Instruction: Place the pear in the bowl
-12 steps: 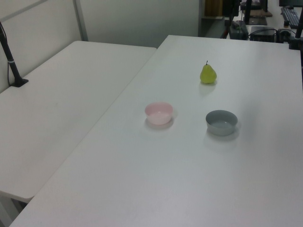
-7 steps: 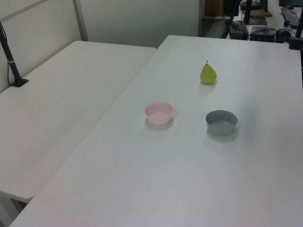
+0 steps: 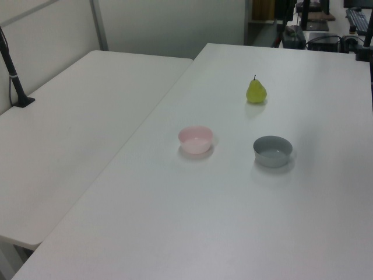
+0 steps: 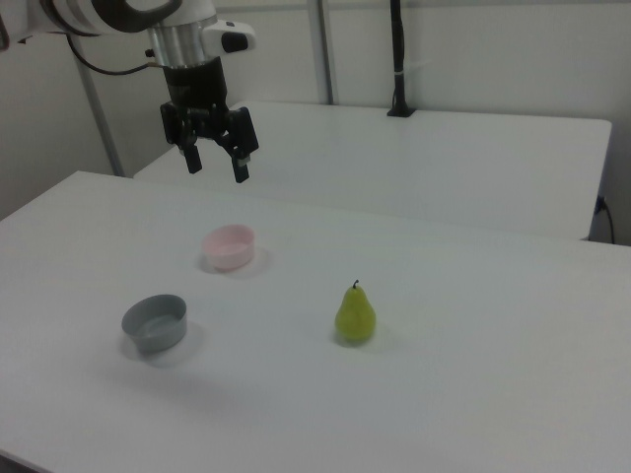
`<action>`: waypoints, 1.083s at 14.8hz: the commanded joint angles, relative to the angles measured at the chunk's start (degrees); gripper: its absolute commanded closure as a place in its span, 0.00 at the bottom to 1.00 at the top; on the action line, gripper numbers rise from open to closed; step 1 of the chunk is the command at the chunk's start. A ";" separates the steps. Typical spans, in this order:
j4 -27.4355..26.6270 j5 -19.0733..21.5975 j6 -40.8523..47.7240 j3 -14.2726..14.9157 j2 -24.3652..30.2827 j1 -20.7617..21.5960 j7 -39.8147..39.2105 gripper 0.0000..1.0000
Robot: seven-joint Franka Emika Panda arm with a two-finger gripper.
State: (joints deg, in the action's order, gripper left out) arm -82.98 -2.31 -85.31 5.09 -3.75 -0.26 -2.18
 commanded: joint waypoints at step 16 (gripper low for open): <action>-0.77 3.19 -1.33 8.79 1.21 1.40 -11.97 0.00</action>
State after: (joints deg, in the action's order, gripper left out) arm -82.83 -0.13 -85.31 10.64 -3.59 -0.46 -11.56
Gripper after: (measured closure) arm 0.000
